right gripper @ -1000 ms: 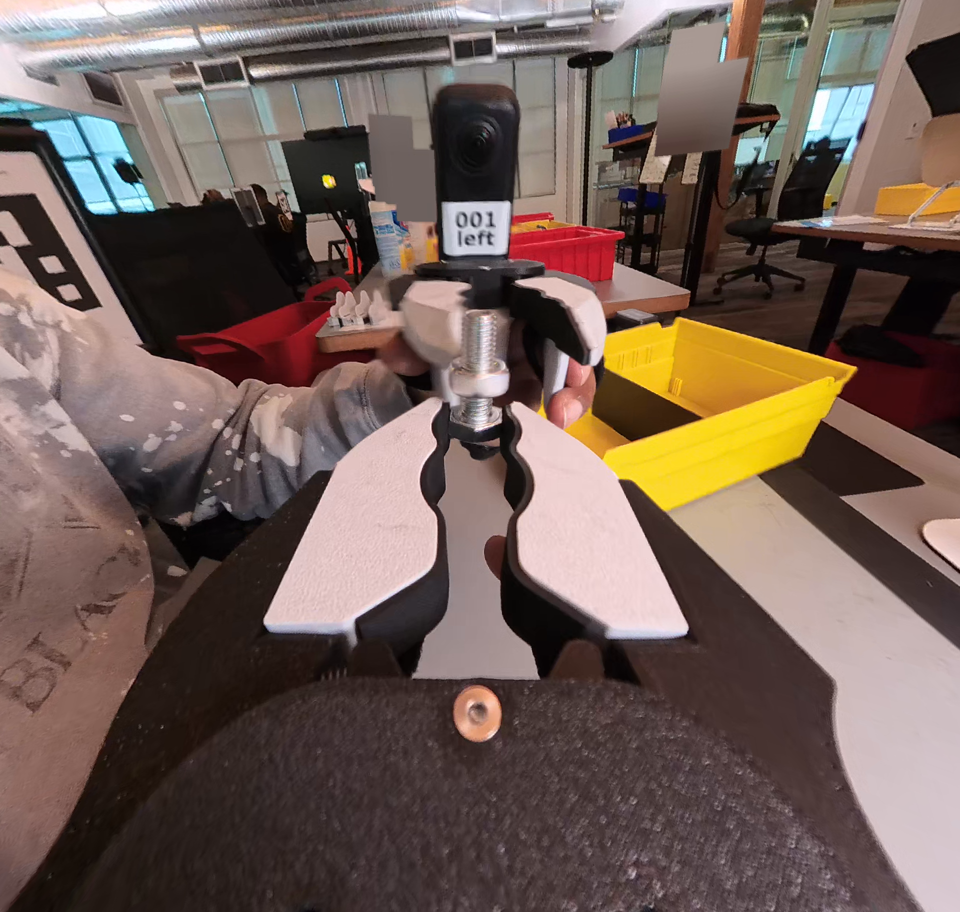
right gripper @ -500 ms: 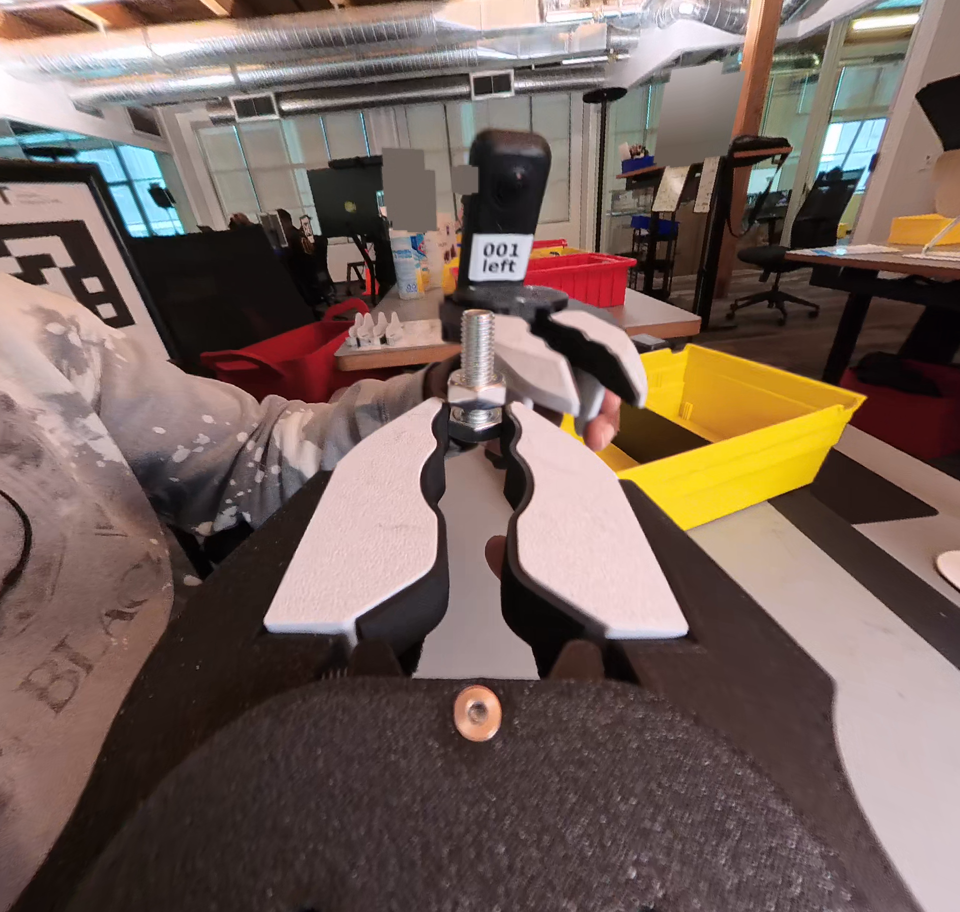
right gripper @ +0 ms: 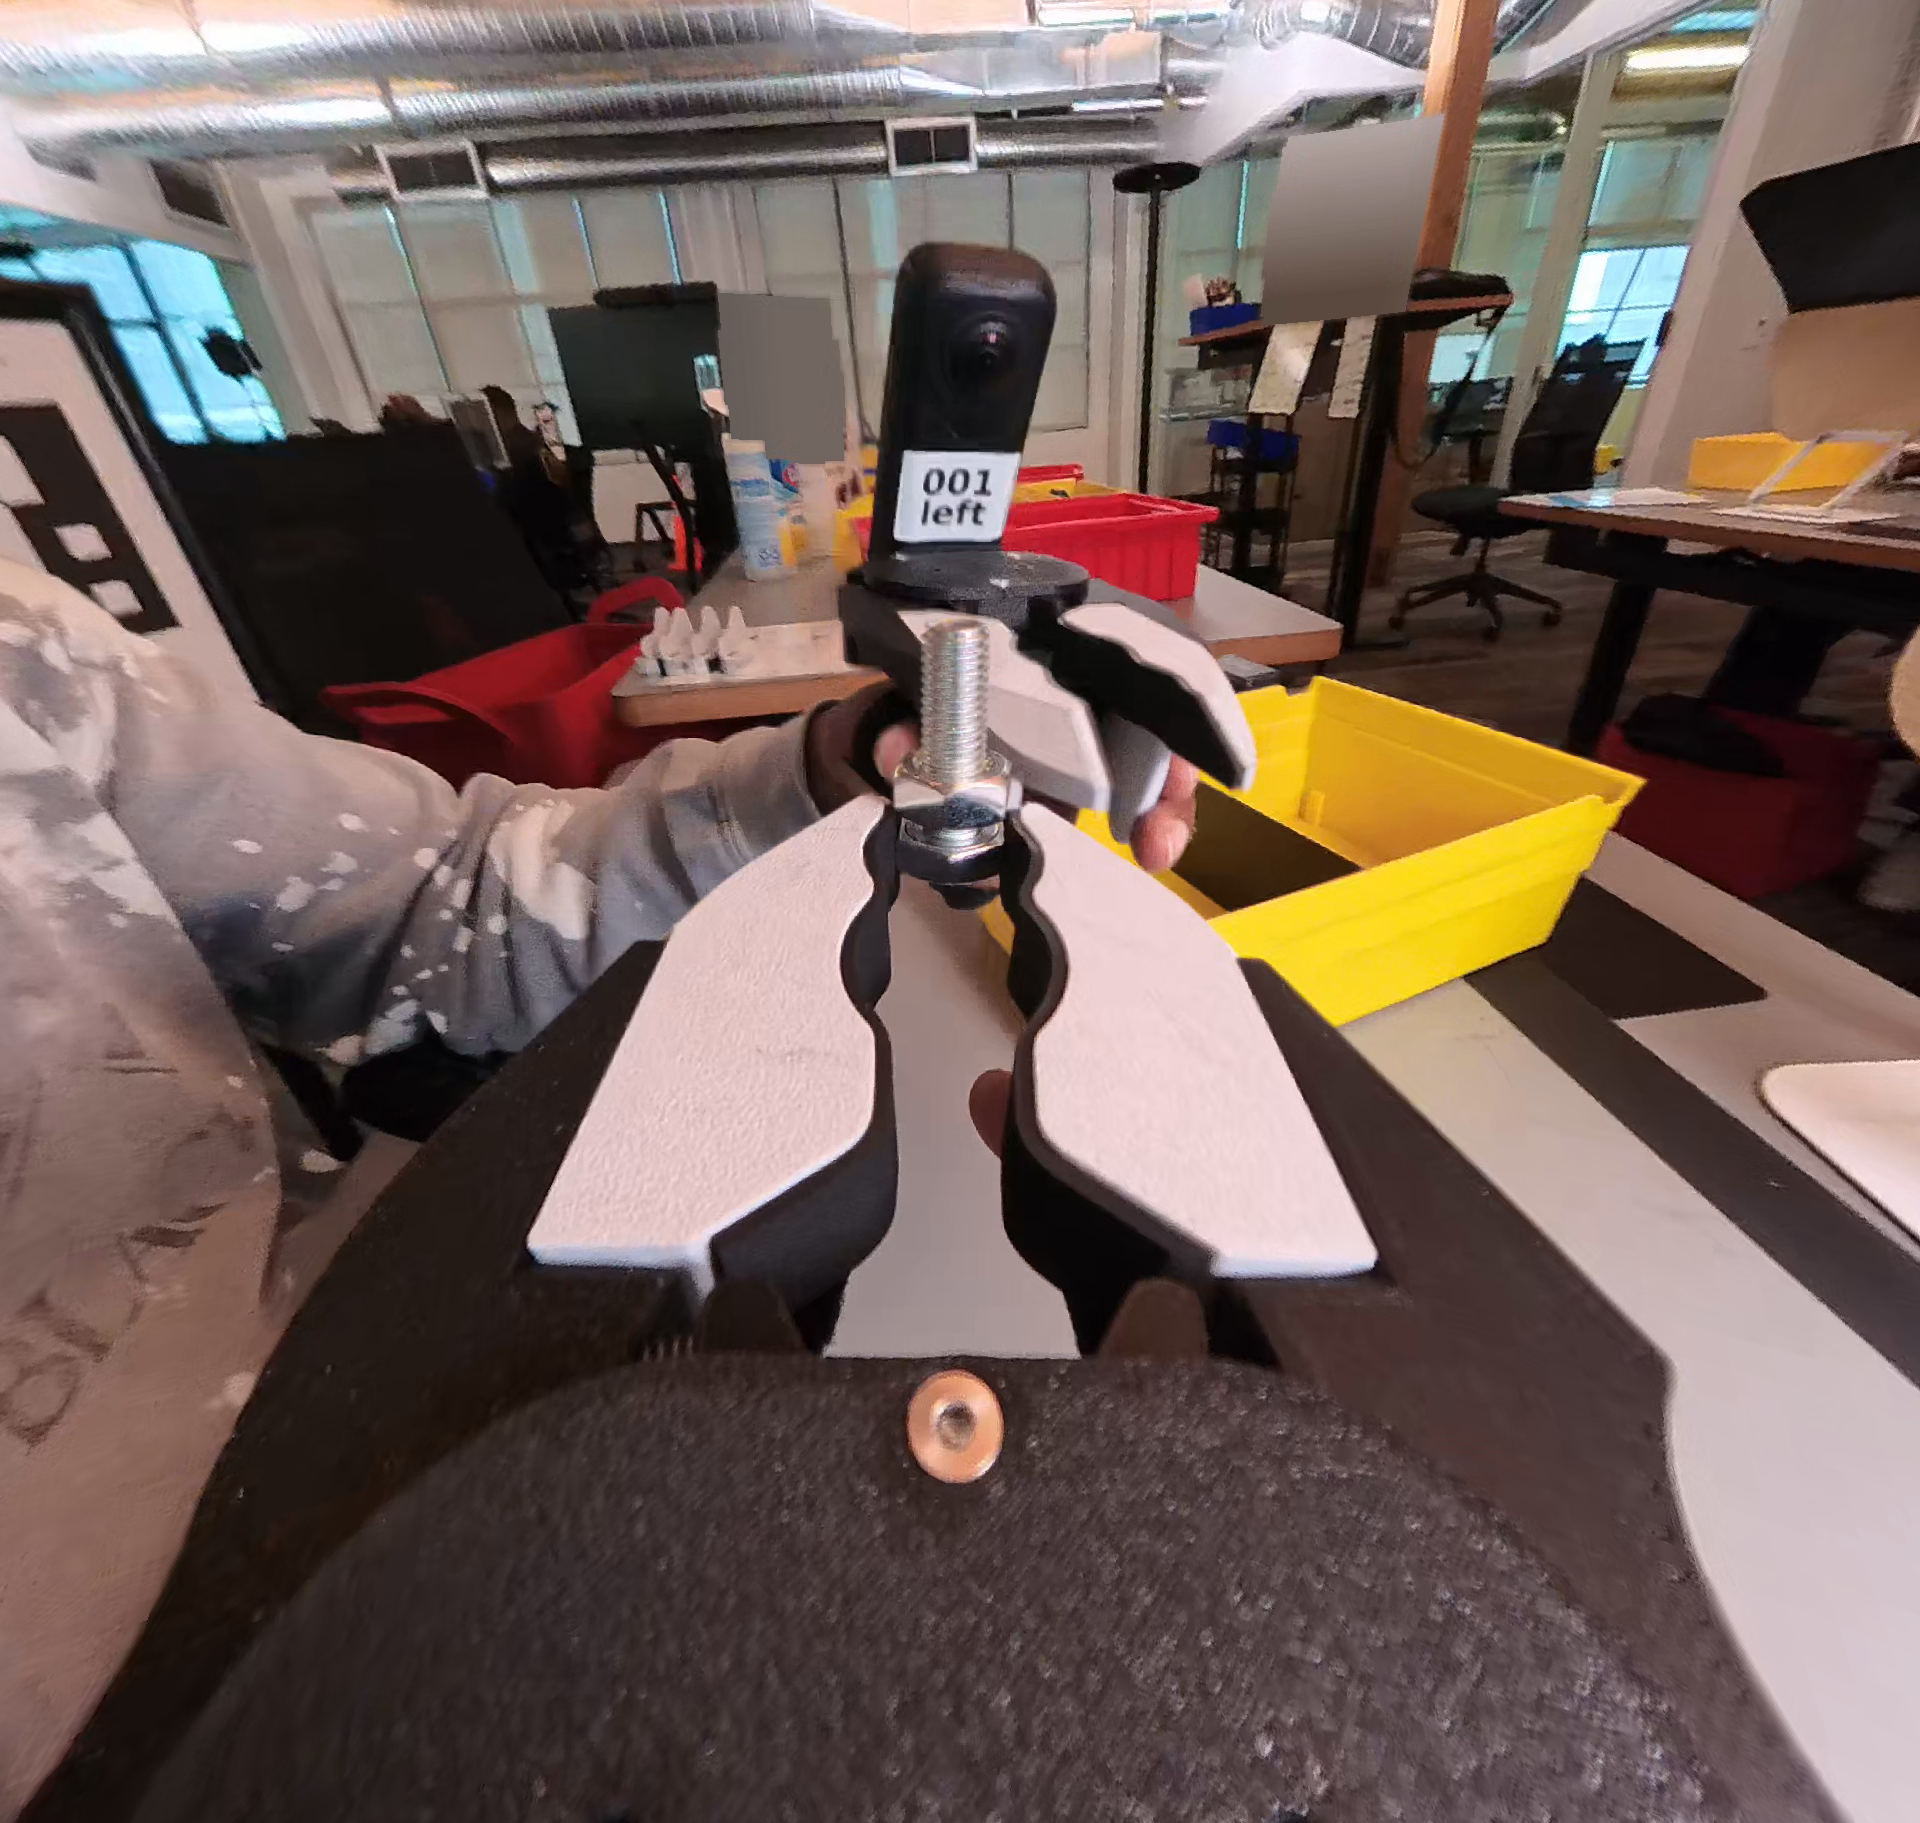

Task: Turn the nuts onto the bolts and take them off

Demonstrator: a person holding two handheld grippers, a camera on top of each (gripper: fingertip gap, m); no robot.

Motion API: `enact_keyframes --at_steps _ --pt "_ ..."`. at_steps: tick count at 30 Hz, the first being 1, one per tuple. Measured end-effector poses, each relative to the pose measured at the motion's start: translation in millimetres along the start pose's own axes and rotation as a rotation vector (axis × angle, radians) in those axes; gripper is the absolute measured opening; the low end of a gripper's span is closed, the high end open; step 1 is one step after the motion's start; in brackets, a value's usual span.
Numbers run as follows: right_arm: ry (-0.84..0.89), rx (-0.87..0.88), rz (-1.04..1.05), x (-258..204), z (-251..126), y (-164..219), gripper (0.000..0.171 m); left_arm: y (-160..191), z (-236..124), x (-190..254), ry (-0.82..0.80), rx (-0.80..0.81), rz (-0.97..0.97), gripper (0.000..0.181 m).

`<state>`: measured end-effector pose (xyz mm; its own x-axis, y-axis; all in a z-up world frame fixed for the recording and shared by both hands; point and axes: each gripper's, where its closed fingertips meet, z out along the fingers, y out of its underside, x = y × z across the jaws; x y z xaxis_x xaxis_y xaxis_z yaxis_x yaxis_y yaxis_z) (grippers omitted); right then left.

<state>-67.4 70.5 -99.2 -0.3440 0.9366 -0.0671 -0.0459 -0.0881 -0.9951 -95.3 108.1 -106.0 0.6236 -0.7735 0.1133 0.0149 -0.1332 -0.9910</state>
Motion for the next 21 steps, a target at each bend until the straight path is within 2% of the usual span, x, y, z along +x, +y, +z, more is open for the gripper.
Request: enact_keyframes --at_steps 6,8,9,11,13,17,21 --pt "0.04 -0.035 0.009 7.2 3.2 9.6 0.019 -9.1 13.5 38.8 0.147 0.035 0.002 0.036" --pt "0.038 -0.04 0.001 5.2 4.5 10.0 0.019 -6.0 15.1 35.9 0.136 0.027 0.013 0.038" --pt "0.036 -0.031 0.0 5.4 3.4 8.6 0.018 -5.5 12.6 28.3 0.105 0.019 -0.004 0.03" --pt "0.002 0.0 0.02 1.8 0.2 1.6 0.019 -1.6 4.4 1.5 -0.048 -0.005 0.054 0.024" --pt "0.042 -0.023 -0.012 6.4 -2.6 -0.2 0.019 -6.9 -3.1 -3.9 -0.054 0.017 0.017 0.026" --pt "0.223 -0.098 -0.003 41.1 -24.1 -1.0 0.019 -8.7 -11.6 -25.5 -0.197 0.013 0.027 0.021" --pt "0.632 -0.228 -0.034 119.9 -101.0 -10.8 0.019 -16.7 -27.5 -53.4 -0.384 0.072 0.048 0.0"
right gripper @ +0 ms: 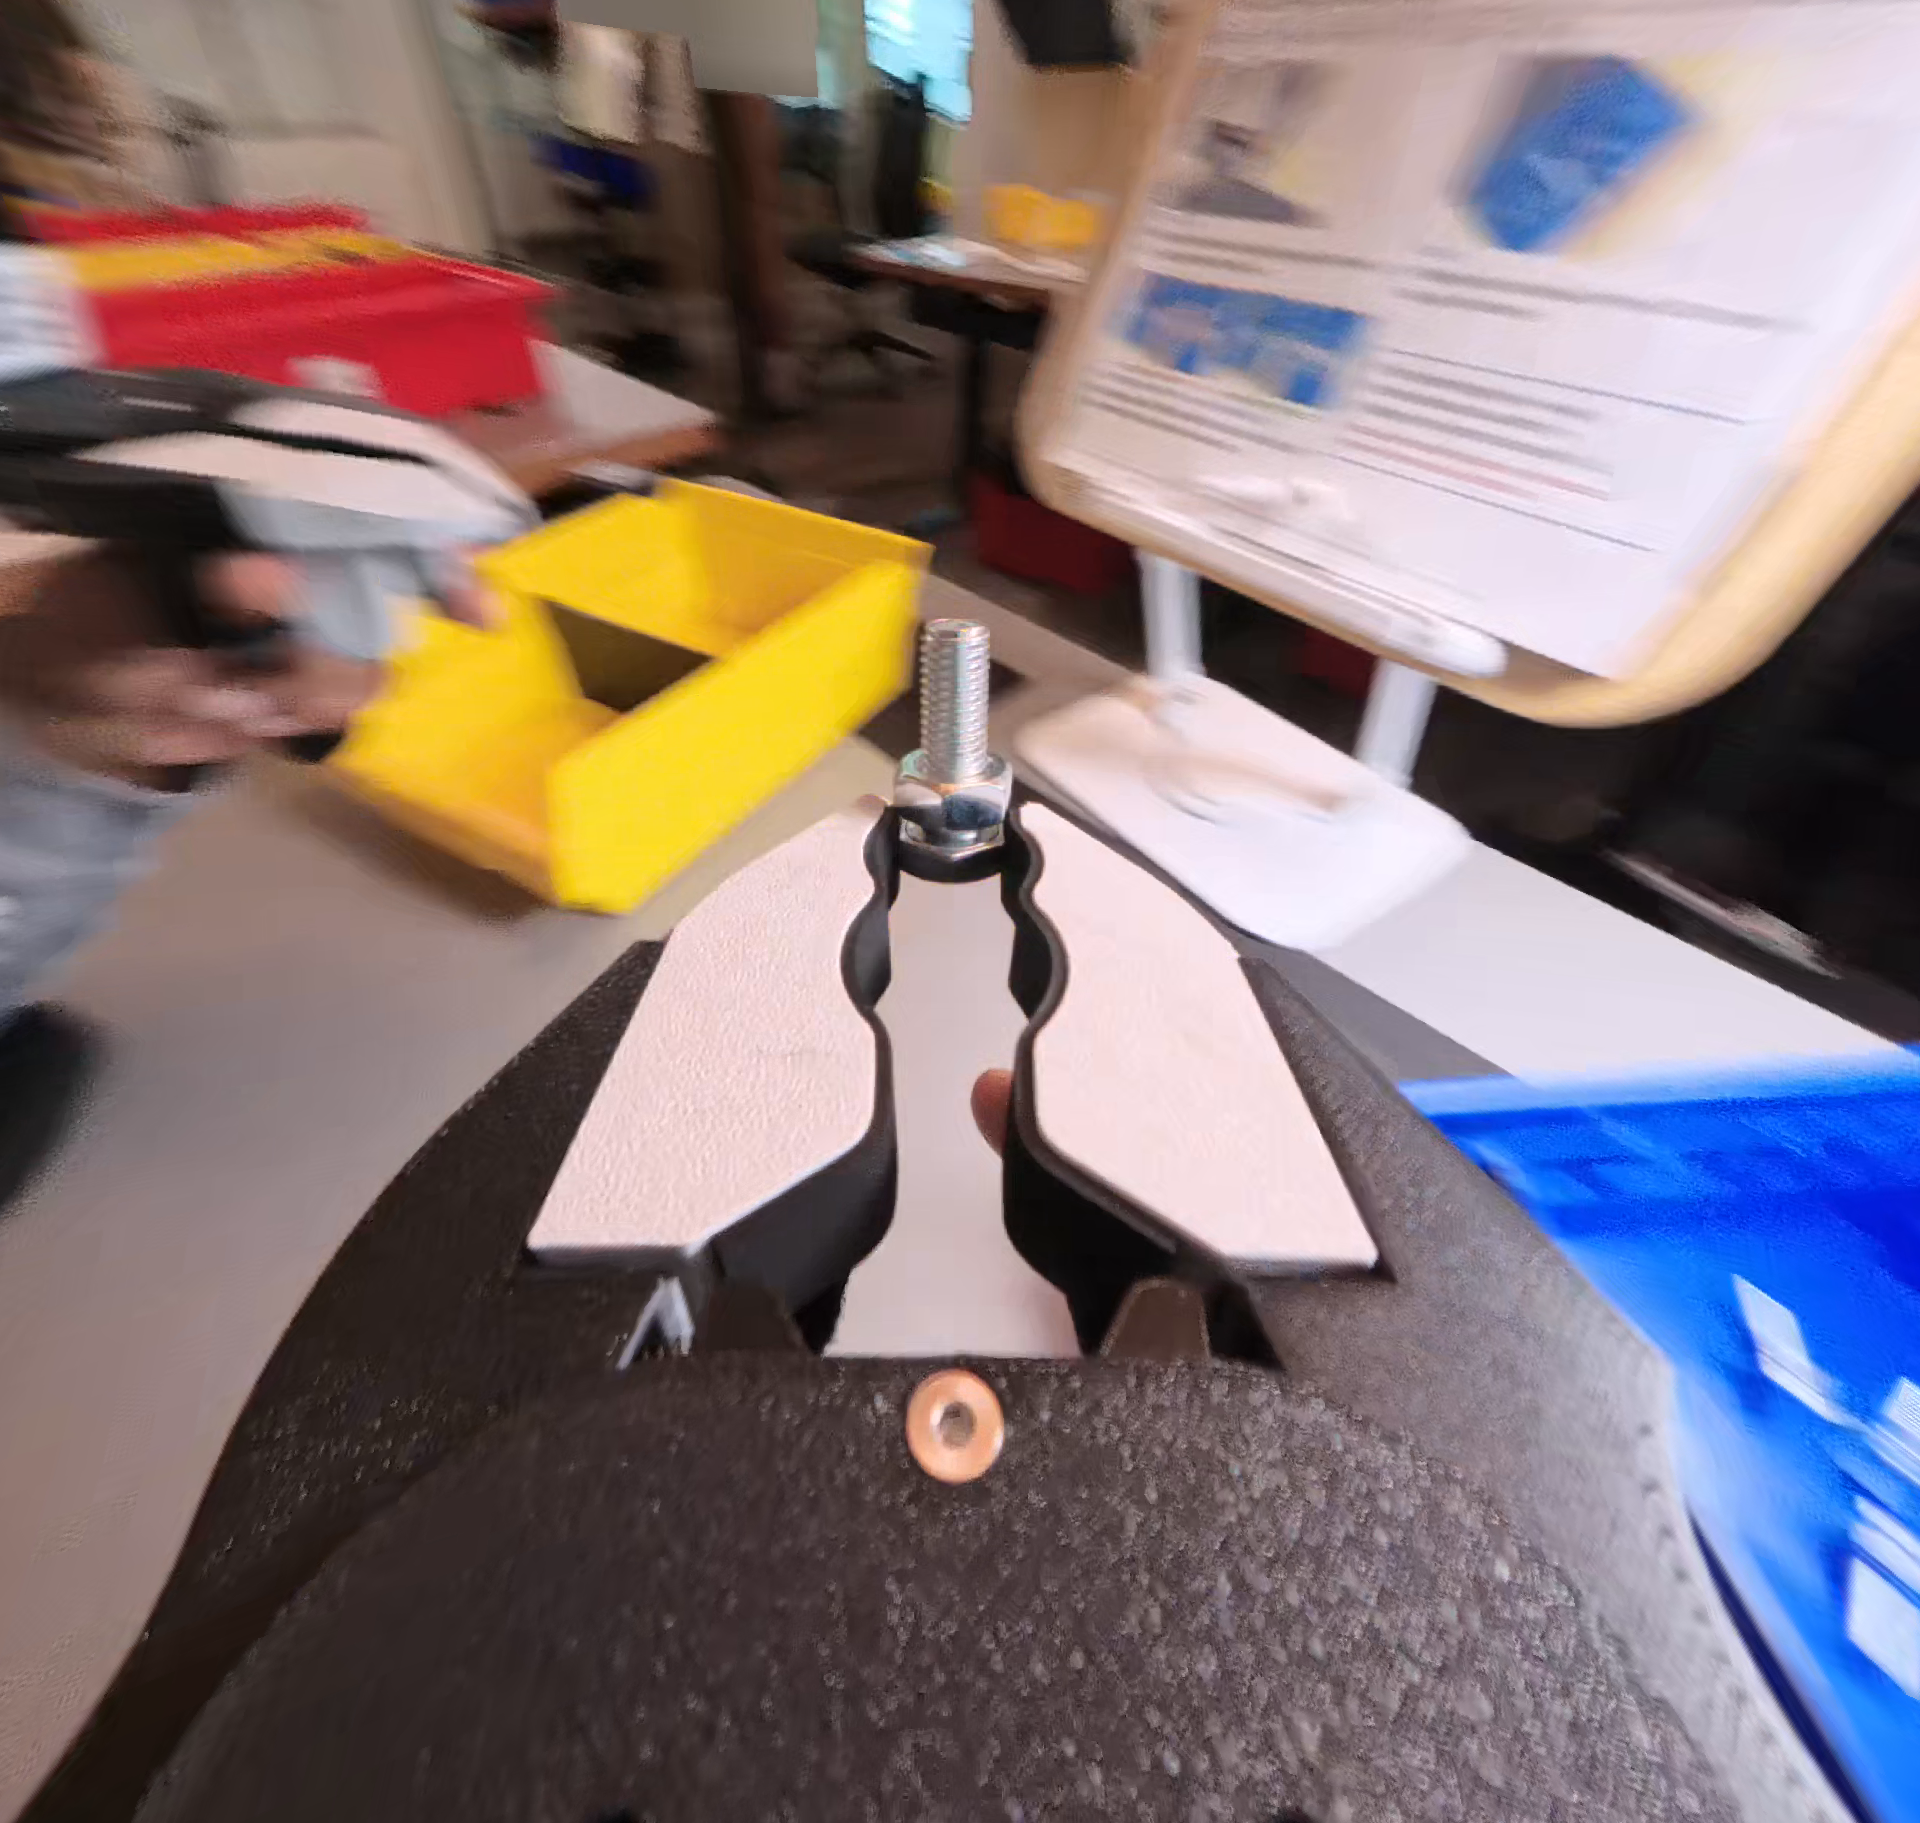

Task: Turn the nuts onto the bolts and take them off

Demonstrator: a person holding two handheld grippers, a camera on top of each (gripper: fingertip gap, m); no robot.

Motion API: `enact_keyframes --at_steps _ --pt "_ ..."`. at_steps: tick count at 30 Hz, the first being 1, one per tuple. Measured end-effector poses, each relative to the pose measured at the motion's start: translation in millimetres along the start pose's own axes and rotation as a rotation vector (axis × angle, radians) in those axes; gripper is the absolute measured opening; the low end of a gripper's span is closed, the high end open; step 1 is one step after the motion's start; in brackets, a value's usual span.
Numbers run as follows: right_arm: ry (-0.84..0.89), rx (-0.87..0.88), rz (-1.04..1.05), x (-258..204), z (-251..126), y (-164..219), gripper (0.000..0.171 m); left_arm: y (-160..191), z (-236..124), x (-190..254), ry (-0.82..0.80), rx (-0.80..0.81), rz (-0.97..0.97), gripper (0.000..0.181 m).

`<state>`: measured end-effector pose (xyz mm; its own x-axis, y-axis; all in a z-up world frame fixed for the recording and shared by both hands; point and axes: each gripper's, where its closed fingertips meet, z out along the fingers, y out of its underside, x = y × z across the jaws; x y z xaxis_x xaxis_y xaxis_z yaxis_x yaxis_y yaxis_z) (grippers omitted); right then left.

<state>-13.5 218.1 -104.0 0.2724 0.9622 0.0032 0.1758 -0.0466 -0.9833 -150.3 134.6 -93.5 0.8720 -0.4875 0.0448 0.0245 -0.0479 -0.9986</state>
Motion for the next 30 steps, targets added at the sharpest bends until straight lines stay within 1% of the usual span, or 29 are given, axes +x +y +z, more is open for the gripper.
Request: enact_keyframes --at_steps 2,3,5,7,9,11,13,15,19,22,24,26,28,30 --pt "0.216 -0.102 0.011 69.4 -14.2 9.3 0.018 -3.9 -3.8 -12.0 -0.047 0.039 -0.035 0.0" --pt "0.315 -0.19 0.01 103.8 -21.8 19.3 0.018 -5.4 -5.9 -17.9 -0.068 0.054 -0.049 0.0" --pt "0.505 -0.397 -0.007 169.7 -38.0 46.9 0.019 -6.4 -9.4 -27.8 -0.106 0.062 -0.063 0.0" --pt "0.604 -0.599 0.047 217.4 -49.6 84.0 0.019 -7.0 -13.1 -35.7 -0.143 0.066 -0.064 0.002" --pt "0.653 -0.748 0.127 248.5 -55.3 121.2 0.019 -9.1 -17.4 -40.7 -0.173 0.077 -0.06 0.009" --pt "0.698 -0.893 0.176 269.8 -61.5 155.6 0.019 -11.8 -22.1 -45.1 -0.203 0.084 -0.035 0.016" --pt "0.731 -0.992 0.219 282.9 -64.6 180.6 0.019 -13.7 -26.5 -50.8 -0.233 0.082 -0.002 0.019" --pt "0.76 -1.056 0.243 293.2 -65.5 198.3 0.019 -14.5 -30.7 -58.0 -0.259 0.083 0.014 0.021" --pt "0.811 -1.106 0.289 309.1 -67.5 221.7 0.018 -8.5 -35.9 -74.7 -0.293 0.071 0.006 0.021" --pt "0.837 -1.099 0.275 316.3 -68.6 223.6 0.019 -3.0 -38.7 -85.8 -0.31 0.062 -0.008 0.021" --pt "0.825 -1.057 0.215 316.4 -65.3 207.9 0.026 -1.5 -40.9 -90.3 -0.313 0.058 -0.017 0.021" --pt "0.794 -0.983 0.156 310.5 -62.3 182.8 0.032 -3.6 -43.8 -91.7 -0.309 0.062 -0.023 0.021" --pt "0.749 -0.879 0.093 297.5 -60.1 151.4 0.037 -8.5 -46.8 -89.7 -0.295 0.067 -0.024 0.022" --pt "0.674 -0.732 0.014 272.6 -55.7 113.0 0.039 -14.9 -49.9 -86.1 -0.283 0.072 -0.022 0.027"
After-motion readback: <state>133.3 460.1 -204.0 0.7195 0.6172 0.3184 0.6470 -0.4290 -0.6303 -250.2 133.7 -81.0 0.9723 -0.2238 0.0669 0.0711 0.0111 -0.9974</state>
